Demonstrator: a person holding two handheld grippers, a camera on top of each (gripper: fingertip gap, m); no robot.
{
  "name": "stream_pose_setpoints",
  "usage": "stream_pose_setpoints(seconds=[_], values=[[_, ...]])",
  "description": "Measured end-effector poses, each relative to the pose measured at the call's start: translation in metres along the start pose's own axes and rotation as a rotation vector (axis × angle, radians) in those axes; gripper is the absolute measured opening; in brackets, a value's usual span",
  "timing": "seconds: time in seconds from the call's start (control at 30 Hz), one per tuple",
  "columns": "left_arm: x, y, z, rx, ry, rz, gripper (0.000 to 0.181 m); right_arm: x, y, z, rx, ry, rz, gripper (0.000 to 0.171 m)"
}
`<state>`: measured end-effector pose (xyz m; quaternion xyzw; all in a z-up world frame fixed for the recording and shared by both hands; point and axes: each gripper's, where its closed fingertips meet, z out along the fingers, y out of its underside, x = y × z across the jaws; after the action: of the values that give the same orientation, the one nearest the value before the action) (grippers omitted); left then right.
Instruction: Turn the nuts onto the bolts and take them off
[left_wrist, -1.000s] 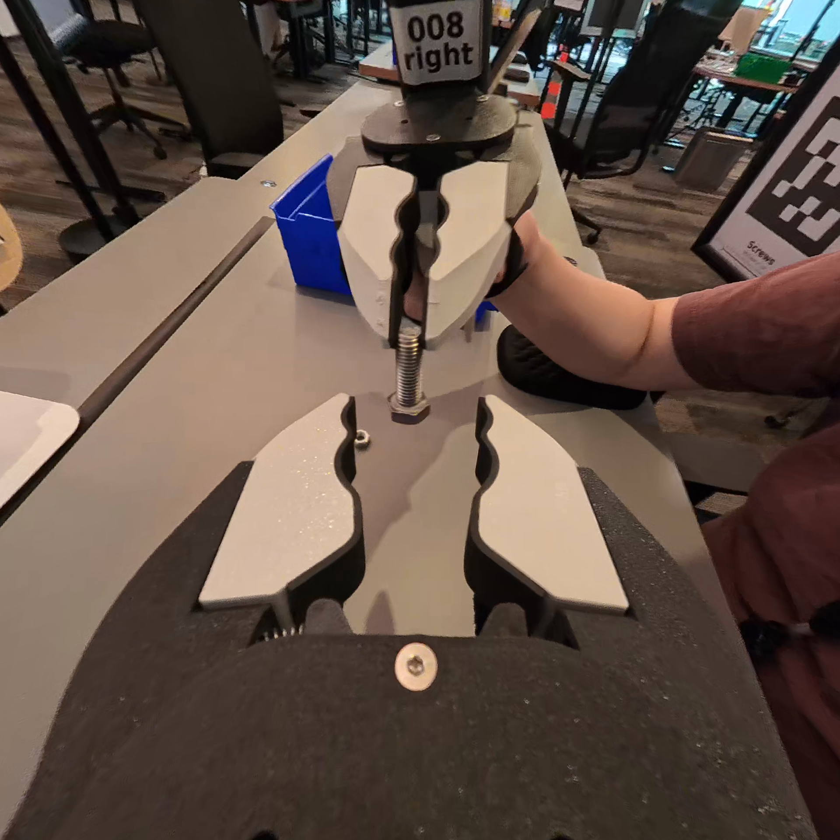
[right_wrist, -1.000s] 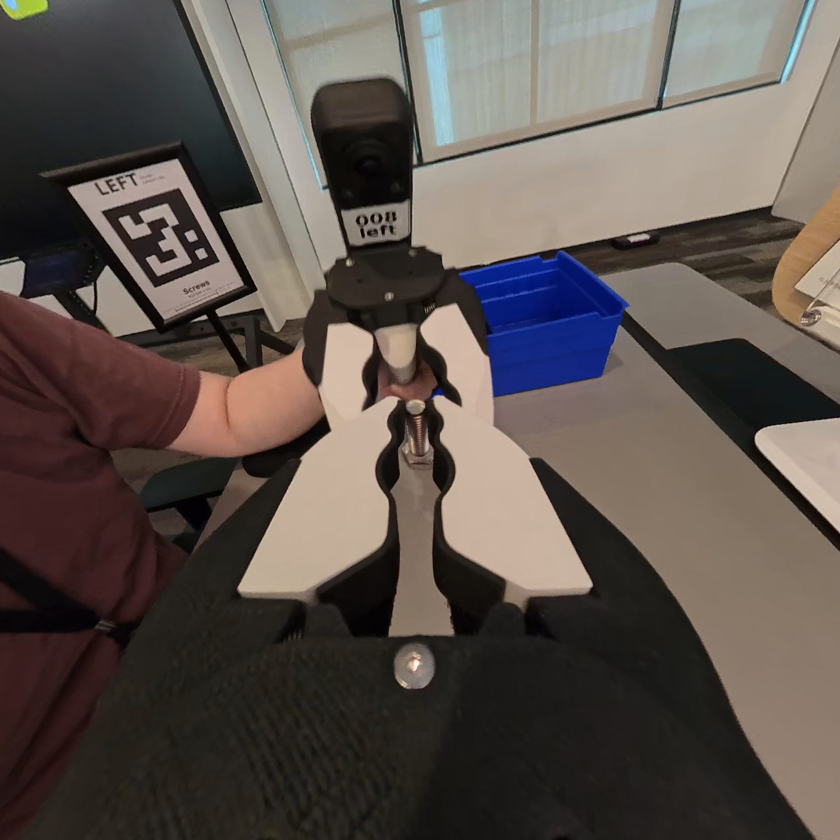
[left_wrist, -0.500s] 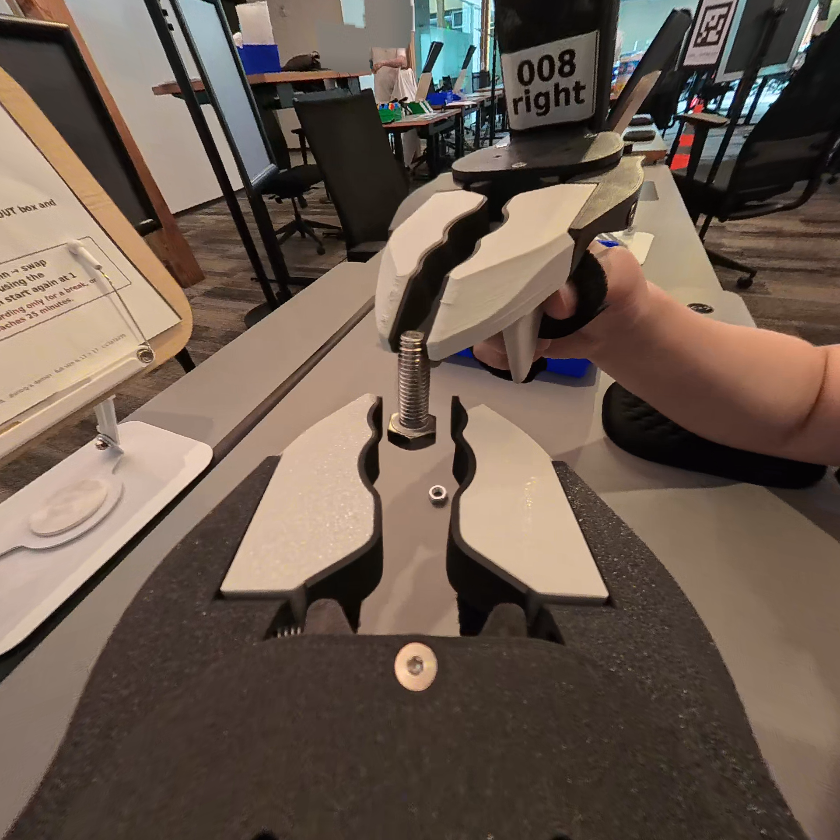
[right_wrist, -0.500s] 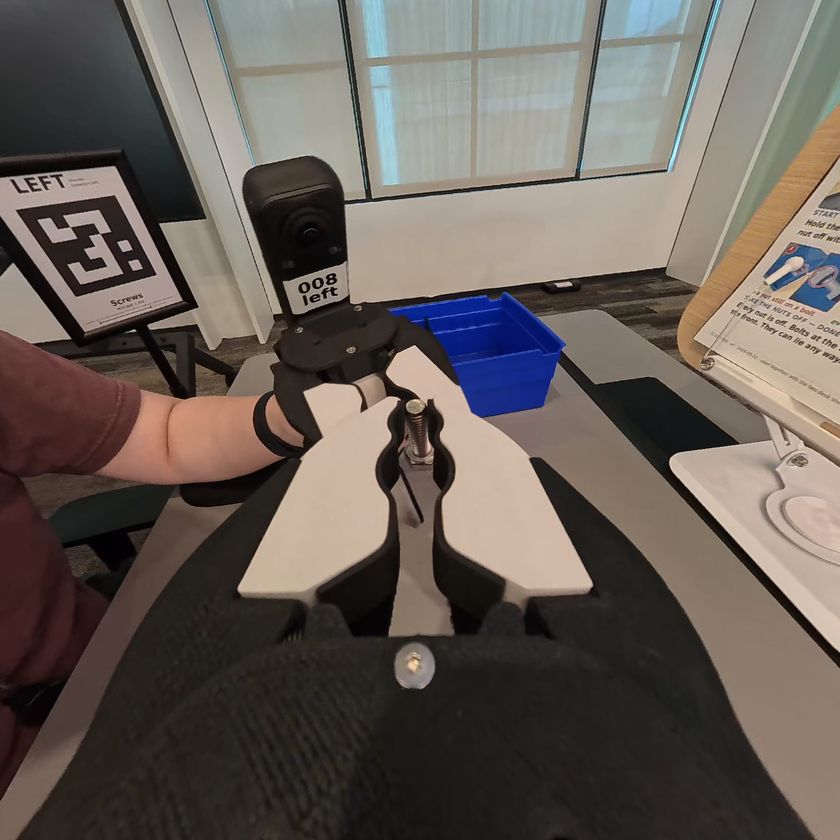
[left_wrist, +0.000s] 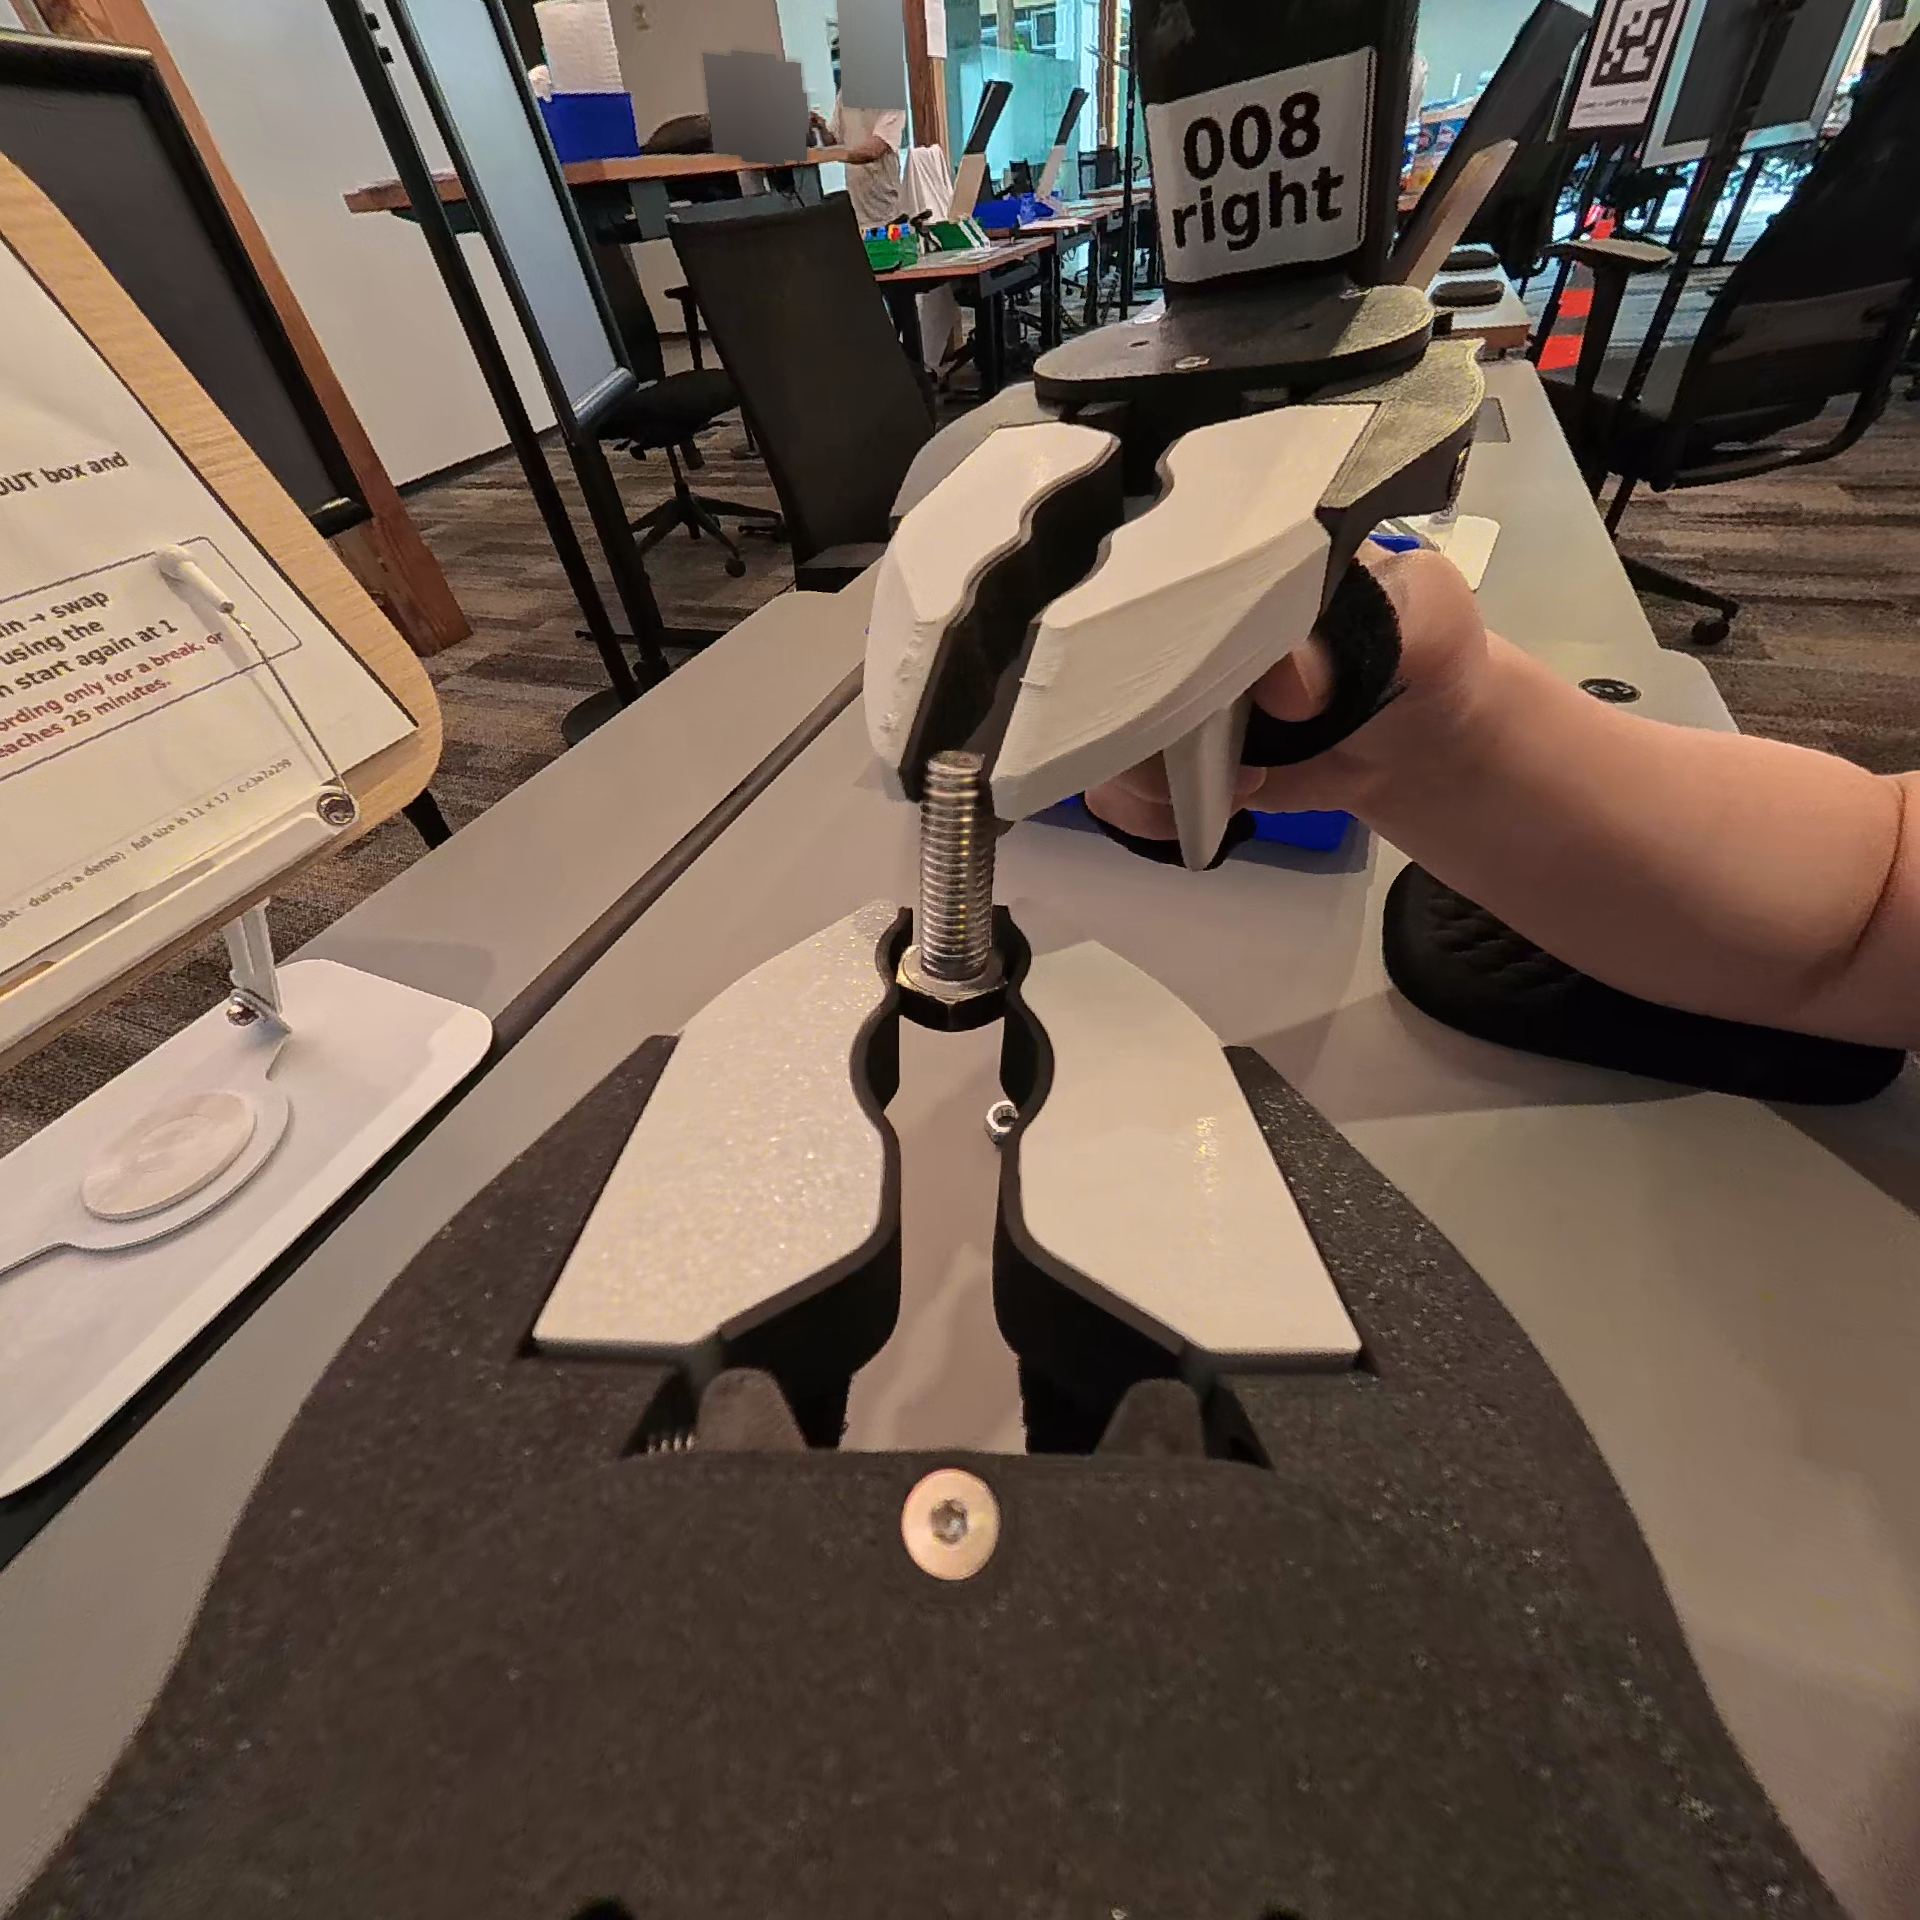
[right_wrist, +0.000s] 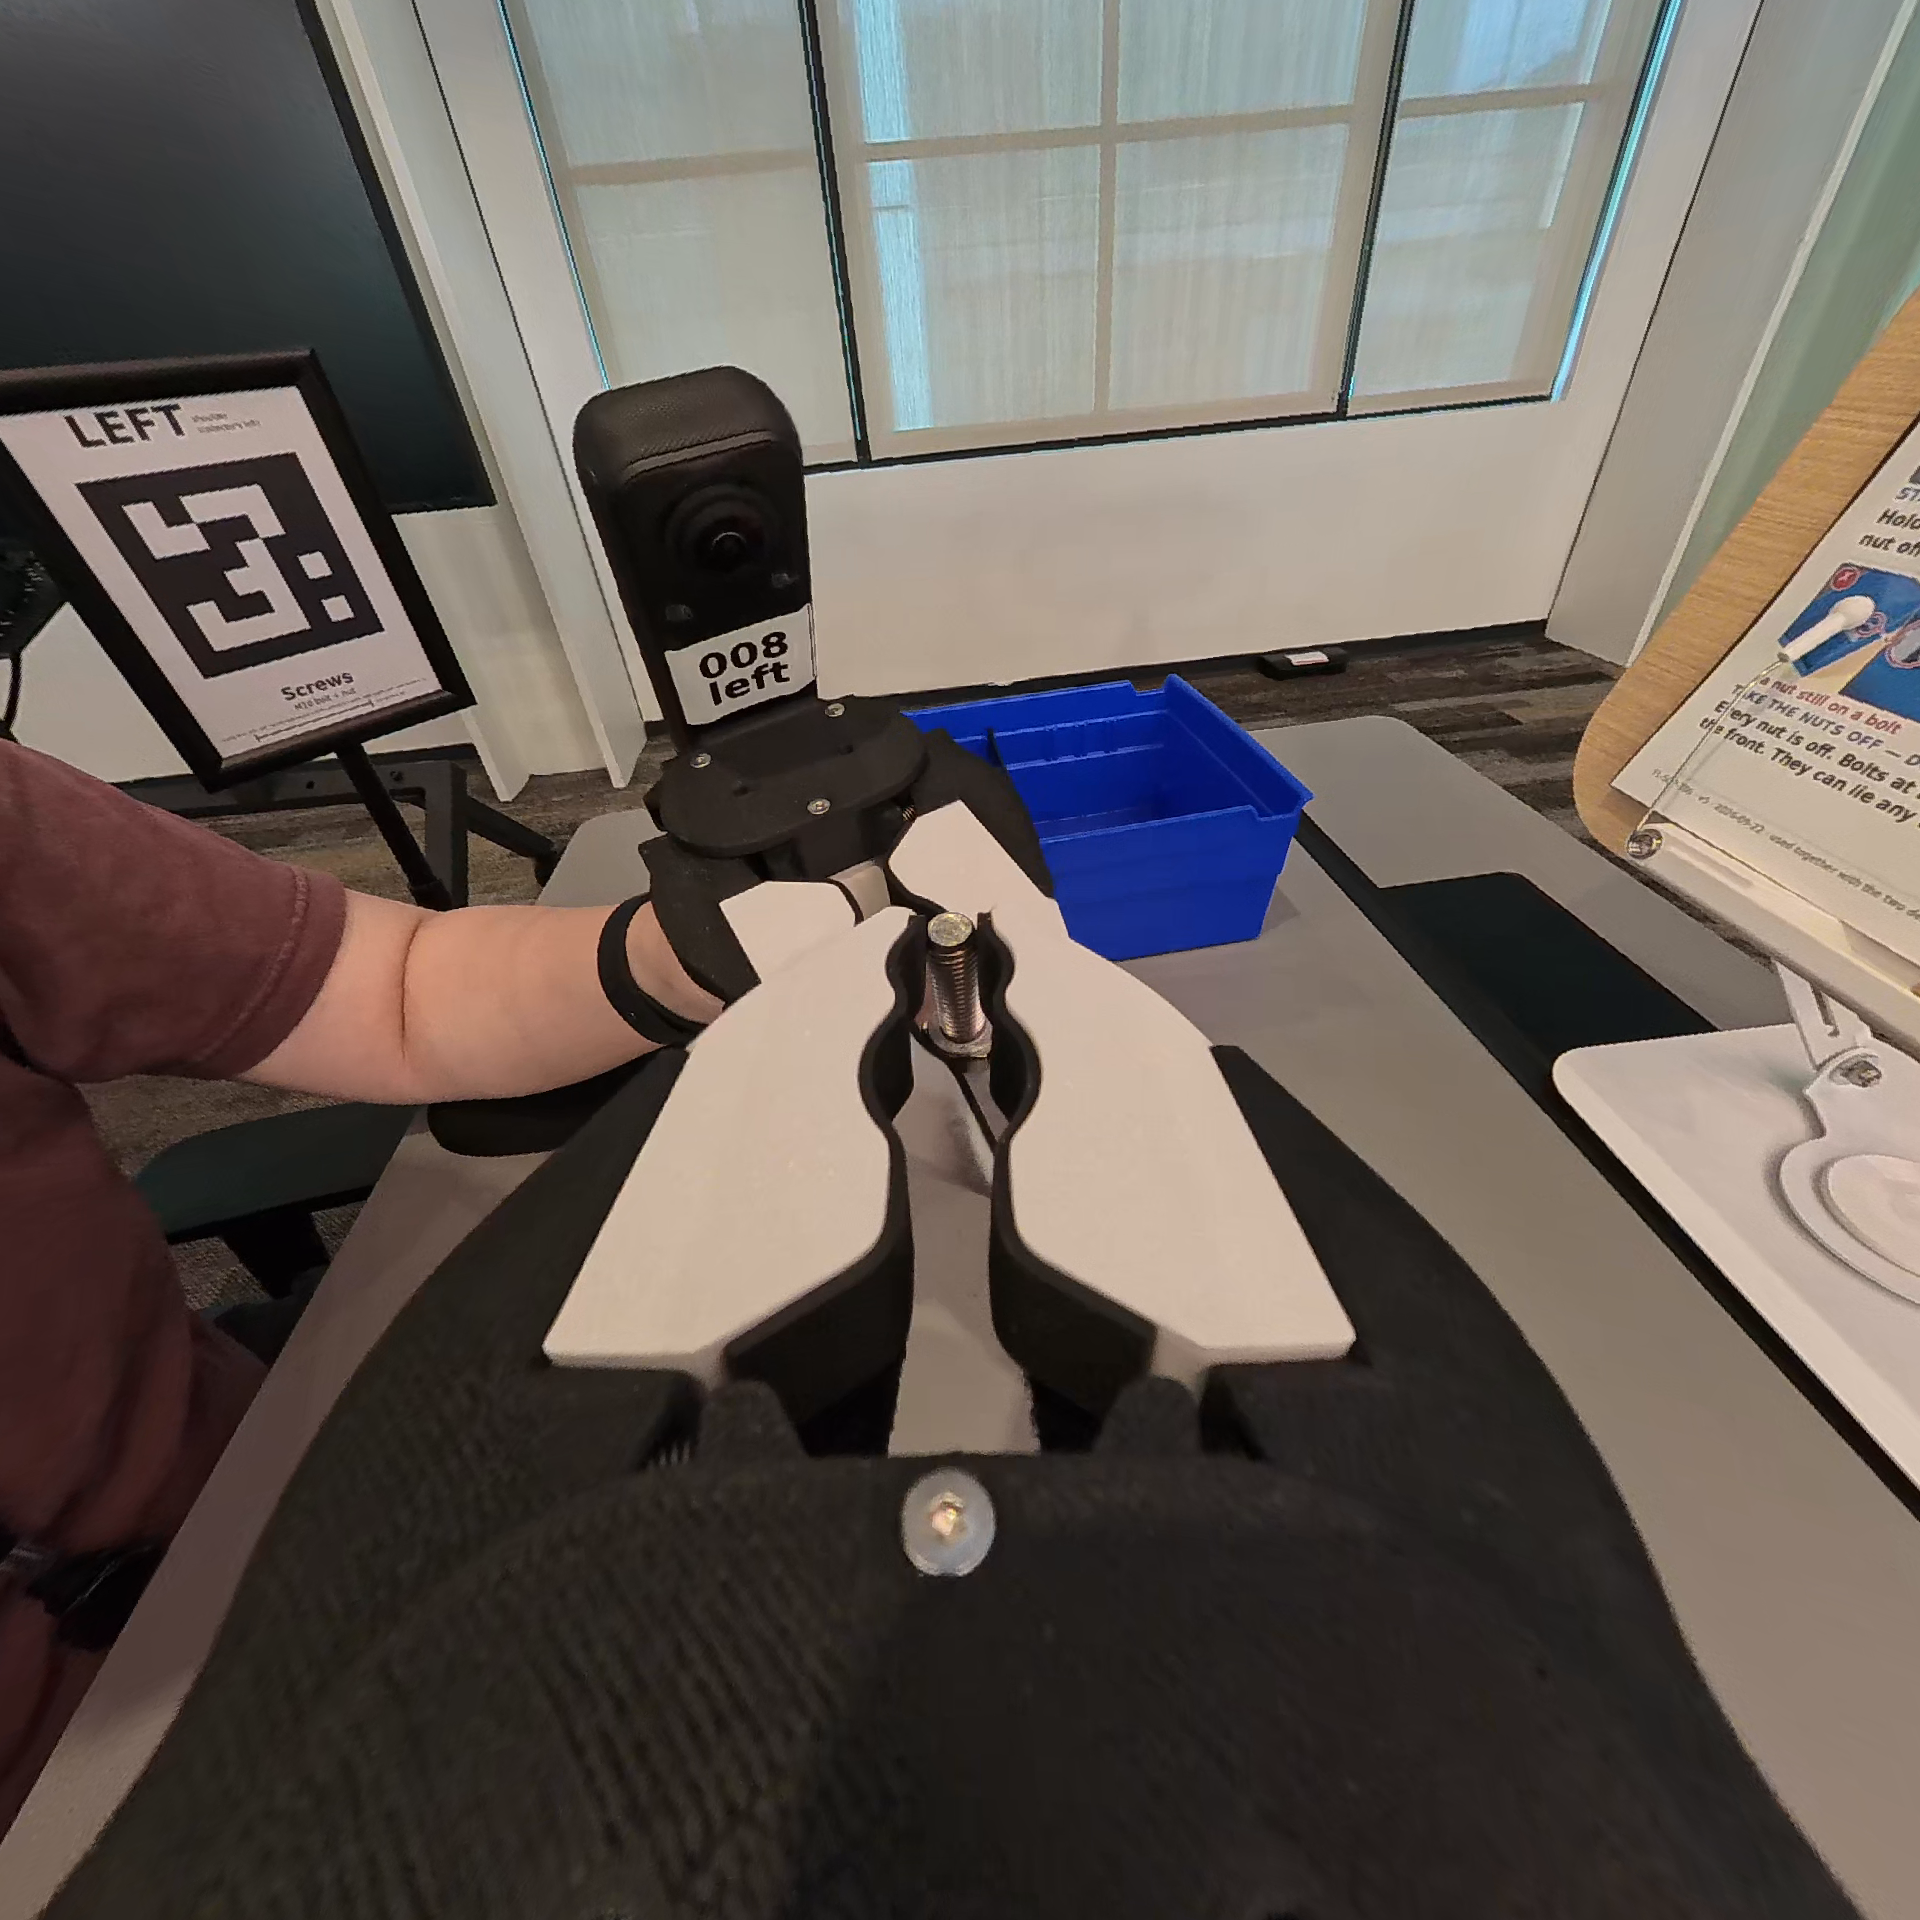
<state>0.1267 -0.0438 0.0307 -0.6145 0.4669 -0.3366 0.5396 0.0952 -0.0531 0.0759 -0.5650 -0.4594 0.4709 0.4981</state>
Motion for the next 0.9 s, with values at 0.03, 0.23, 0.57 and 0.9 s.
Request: stream_pose_setpoints(seconds=[0.03, 0.23, 0.57, 0.9], values=[[0.000, 0.000, 0.000, 0.001, -0.002, 0.001, 0.014, 0.000, 0.000, 0.000, 0.002, -0.001, 0.006, 0.010], [-0.007, 0.004, -0.001, -0.023, -0.025, -0.005, 0.014, 0.016, -0.009, -0.009, 0.013, 0.132, -0.042, 0.049], [-0.058, 0.028, -0.019, -0.117, -0.211, -0.037, 0.014, 0.160, 0.036, -0.133, -0.282, 1.220, -0.142, 0.054], [-0.057, 0.033, -0.017, -0.140, -0.196, -0.041, 0.014, 0.164, 0.042, -0.135, -0.370, 1.288, -0.245, 0.052]])
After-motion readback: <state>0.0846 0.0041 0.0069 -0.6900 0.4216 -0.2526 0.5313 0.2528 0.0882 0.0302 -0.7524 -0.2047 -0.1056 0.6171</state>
